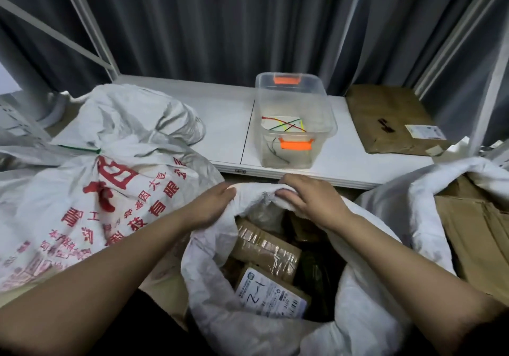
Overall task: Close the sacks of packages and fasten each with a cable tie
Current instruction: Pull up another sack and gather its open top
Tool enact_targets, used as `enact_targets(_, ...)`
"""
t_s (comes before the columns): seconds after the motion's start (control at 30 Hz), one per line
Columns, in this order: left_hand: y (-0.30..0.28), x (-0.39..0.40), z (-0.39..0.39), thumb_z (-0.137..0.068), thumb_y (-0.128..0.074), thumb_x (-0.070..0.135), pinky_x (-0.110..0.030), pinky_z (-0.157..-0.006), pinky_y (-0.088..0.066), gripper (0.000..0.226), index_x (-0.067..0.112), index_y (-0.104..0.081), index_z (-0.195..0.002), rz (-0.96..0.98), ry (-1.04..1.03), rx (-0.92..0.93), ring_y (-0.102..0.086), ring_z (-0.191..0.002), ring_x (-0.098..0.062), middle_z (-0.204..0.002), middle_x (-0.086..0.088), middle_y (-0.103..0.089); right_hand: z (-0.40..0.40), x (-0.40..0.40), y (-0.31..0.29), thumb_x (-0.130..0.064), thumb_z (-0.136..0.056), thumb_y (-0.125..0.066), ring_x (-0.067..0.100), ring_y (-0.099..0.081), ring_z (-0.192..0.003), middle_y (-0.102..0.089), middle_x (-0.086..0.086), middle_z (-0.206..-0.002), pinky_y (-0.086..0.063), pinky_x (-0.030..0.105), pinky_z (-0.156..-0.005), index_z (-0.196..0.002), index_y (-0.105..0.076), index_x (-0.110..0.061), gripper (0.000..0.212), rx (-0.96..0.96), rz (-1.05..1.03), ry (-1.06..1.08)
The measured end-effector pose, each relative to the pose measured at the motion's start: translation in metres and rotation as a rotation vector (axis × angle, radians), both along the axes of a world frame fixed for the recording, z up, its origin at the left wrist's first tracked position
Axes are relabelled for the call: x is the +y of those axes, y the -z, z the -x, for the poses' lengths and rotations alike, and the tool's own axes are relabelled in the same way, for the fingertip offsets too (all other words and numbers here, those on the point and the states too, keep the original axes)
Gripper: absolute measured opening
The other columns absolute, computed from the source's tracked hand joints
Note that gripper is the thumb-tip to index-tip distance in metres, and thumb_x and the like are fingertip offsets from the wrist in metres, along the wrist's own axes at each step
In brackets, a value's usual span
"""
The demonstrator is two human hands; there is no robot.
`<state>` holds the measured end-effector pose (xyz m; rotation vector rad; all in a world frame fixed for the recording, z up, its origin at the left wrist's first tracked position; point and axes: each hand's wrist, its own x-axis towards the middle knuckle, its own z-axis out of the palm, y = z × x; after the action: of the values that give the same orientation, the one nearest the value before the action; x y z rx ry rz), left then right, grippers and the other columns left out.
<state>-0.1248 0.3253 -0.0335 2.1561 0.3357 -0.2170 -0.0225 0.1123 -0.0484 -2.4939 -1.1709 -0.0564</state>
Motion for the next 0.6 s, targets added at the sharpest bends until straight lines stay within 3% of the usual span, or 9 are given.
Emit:
enact_targets(0.1, 0.0, -0.004, -0.006, -0.095, -0.04, 0.04, -0.031, -0.085, -0.04, 0.043, 0.016, -0.041, -0.13, -0.392, 0.008, -0.169, -0.053, -0.109, -0.022, -0.121, -0.005, -0.054, -0.006, 0.009, -0.001, -0.055, -0.092, -0.045, 0.015, -0.058, -0.083, -0.062, -0.003, -0.081, -0.047, 0.041, -0.078, -0.088, -0.058, -0.022, 0.036, 0.362, -0.206, 0.024)
enact_targets(0.2, 0.003, -0.024, -0.017, -0.083, -0.042, 0.056, -0.038, -0.087, -0.047, 0.067, 0.013, -0.04, -0.135, -0.611, 0.223, -0.446, -0.055, -0.112, -0.024, -0.125, -0.008, -0.054, -0.002, 0.023, -0.006, -0.022, -0.095, -0.058, 0.001, -0.054, -0.074, -0.059, -0.005, -0.081, -0.045, 0.023, -0.074, -0.095, -0.056, -0.016, 0.006, 0.747, -0.457, 0.046)
enact_targets(0.3, 0.014, -0.028, -0.034, -0.086, -0.032, 0.057, -0.039, -0.075, -0.049, 0.064, 0.01, -0.049, -0.126, -0.714, 0.341, -0.488, -0.061, -0.098, -0.03, -0.109, -0.012, -0.061, -0.003, 0.023, -0.014, -0.013, -0.096, -0.055, 0.005, -0.06, -0.07, -0.061, 0.001, -0.085, -0.047, 0.018, -0.067, -0.115, -0.049, -0.015, 0.02, 1.069, -0.67, 0.145)
enact_targets(0.37, 0.015, -0.027, -0.043, -0.09, -0.025, 0.057, -0.039, -0.071, -0.047, 0.06, 0.012, -0.049, -0.121, -0.745, 0.311, -0.443, -0.062, -0.092, -0.033, -0.103, -0.014, -0.064, -0.008, 0.013, -0.018, -0.019, -0.098, -0.051, 0.011, -0.06, -0.08, -0.058, 0.001, -0.09, -0.046, 0.025, -0.076, -0.125, -0.044, -0.02, 0.028, 0.981, -0.577, 0.199)
enact_targets(0.47, 0.02, -0.023, -0.053, -0.1, -0.03, 0.044, -0.037, -0.073, -0.043, 0.037, 0.017, -0.054, -0.107, -0.706, 0.134, -0.359, -0.062, -0.094, -0.033, -0.099, -0.013, -0.067, -0.009, -0.012, -0.011, -0.05, -0.094, -0.049, 0.016, -0.058, -0.105, -0.056, -0.005, -0.117, -0.043, 0.034, -0.091, -0.137, -0.037, -0.029, 0.049, 0.469, -0.03, 0.226)
enact_targets(0.5, 0.019, -0.022, -0.055, -0.101, -0.031, 0.039, -0.037, -0.074, -0.042, 0.034, 0.016, -0.055, -0.097, -0.627, 0.084, -0.332, -0.061, -0.094, -0.033, -0.097, -0.014, -0.067, -0.006, -0.018, -0.007, -0.054, -0.094, -0.047, 0.019, -0.057, -0.109, -0.057, -0.003, -0.122, -0.043, 0.035, -0.09, -0.137, -0.037, -0.03, 0.05, 0.388, 0.039, 0.261)
enact_targets(0.6, 0.021, -0.017, -0.064, -0.103, -0.033, 0.031, -0.033, -0.07, -0.034, 0.04, 0.016, -0.046, -0.069, -0.289, -0.023, -0.234, -0.055, -0.083, -0.028, -0.08, -0.012, -0.061, -0.003, -0.028, 0.003, -0.048, -0.096, -0.046, 0.024, -0.059, -0.104, -0.067, 0.004, -0.107, -0.043, 0.035, -0.084, -0.126, -0.044, -0.026, 0.037, 0.423, -0.077, 0.359)
